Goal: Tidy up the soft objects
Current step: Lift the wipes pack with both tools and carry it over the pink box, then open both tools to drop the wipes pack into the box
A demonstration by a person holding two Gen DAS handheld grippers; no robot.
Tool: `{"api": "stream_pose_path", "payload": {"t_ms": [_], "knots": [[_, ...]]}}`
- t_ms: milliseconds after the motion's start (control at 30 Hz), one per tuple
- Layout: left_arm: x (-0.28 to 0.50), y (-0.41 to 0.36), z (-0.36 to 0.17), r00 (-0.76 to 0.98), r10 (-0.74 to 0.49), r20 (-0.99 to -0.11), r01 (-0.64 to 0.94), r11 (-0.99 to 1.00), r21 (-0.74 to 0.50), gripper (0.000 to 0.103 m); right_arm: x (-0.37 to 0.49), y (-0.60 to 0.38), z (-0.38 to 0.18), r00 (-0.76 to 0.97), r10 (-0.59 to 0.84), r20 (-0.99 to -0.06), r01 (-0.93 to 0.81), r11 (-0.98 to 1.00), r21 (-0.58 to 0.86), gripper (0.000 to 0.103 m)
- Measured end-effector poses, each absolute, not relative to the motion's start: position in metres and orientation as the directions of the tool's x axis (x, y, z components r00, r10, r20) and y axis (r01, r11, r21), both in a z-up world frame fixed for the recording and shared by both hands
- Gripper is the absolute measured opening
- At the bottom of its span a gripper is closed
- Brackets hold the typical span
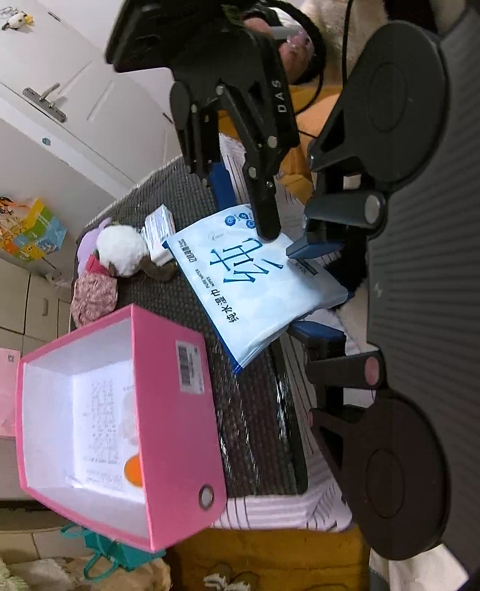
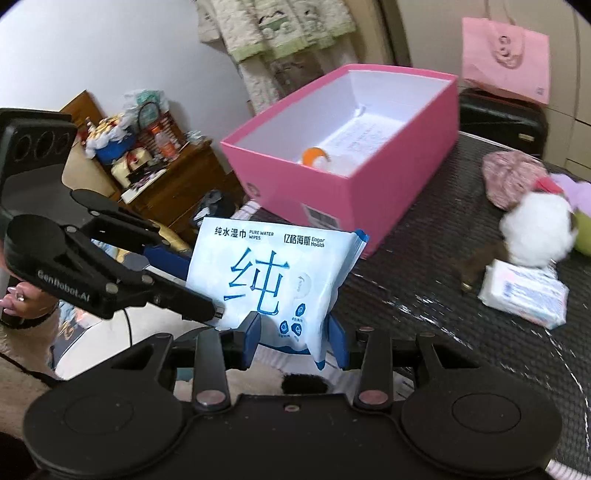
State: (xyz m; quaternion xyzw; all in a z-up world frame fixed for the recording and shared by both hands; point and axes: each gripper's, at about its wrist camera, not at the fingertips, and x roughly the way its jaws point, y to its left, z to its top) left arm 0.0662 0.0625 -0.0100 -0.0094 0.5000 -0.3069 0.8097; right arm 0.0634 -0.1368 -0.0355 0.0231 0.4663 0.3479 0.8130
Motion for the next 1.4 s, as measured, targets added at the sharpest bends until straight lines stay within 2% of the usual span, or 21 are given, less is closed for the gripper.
{"api": "stream_pose_path", "payload": {"t_ms": [333,667,1067,1400], "knots": [[0.091,0.096,0.011,0.395,-0.476,-0.786,0.458,0.844,-0.281,0.036,0.088,-0.094,-0.013,0.305,0.583,-0.753,-0.604,0.730,0.321,0.050],[0.150,0.110,0.045,0.572,-0.467,-0.675,0.463,0.863,-0.204,0.036,0.152,-0.078,0.016,0.449,0.577,-0.682,-0.594,0.763,0.255,0.052],[0.270,0.094,0.022,0.660,-0.446,-0.604,0.400,0.890,-0.221,0.036,0.249,-0.071,-0.009,0.559,0.477,-0.678,-0.456,0.860,0.229,0.053],[0.323,0.090,-0.012,0.615,-0.418,-0.669,0.344,0.905,-0.250,0.036,0.303,-0.063,-0.035,0.525,0.423,-0.739,-0.424,0.882,0.205,0.053]]}}
